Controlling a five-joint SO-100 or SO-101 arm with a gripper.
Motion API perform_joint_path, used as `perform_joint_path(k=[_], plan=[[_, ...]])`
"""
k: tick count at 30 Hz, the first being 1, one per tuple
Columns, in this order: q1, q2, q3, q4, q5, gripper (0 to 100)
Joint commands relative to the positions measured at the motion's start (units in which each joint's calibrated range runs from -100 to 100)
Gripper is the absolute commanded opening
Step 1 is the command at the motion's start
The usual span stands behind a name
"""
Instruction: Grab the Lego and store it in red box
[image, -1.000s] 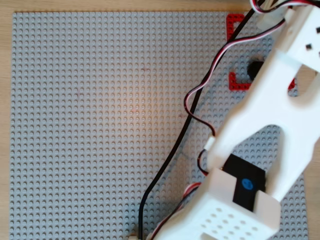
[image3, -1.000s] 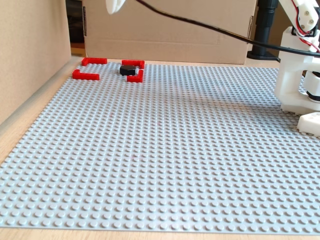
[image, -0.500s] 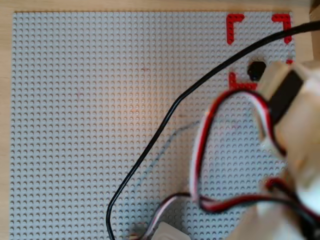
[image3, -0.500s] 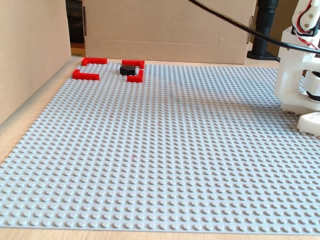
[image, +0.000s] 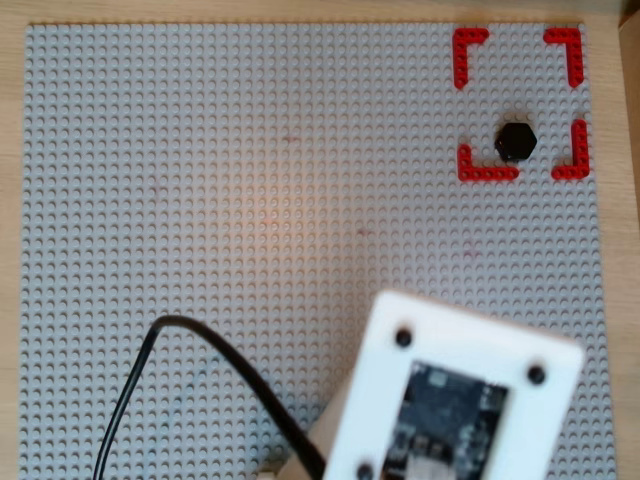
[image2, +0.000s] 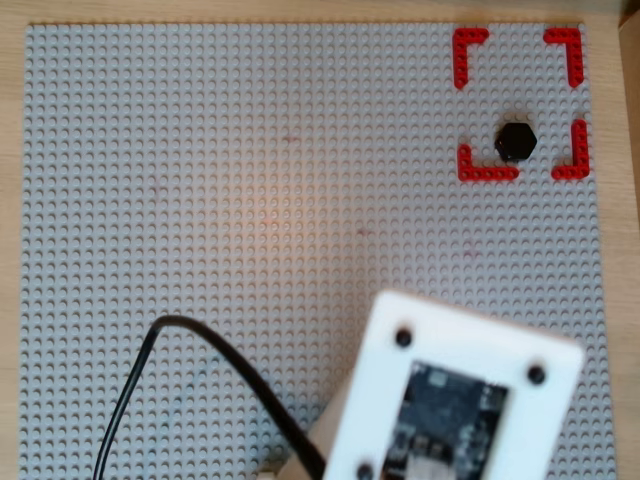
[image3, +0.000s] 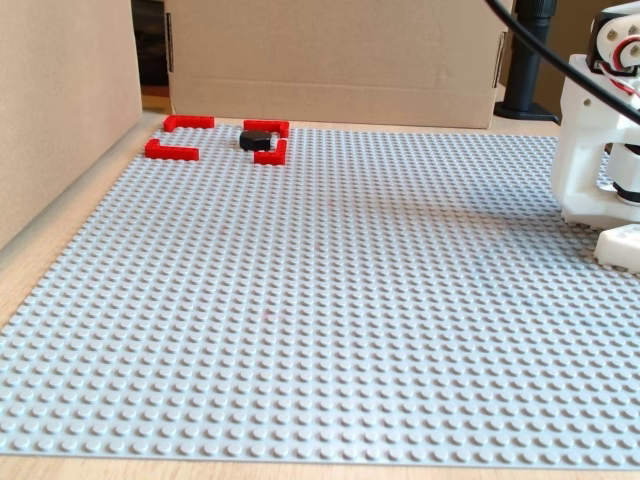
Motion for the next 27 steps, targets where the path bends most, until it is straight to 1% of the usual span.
perform_joint_path(k=[1,11,27], plan=[[-0.46,-8.57,2.15,0.33,-0.54,2],[-0.6,-28.66,2.61,0.25,-0.07,2],[-0.6,-27.98,2.79,0.16,-0.12,2]])
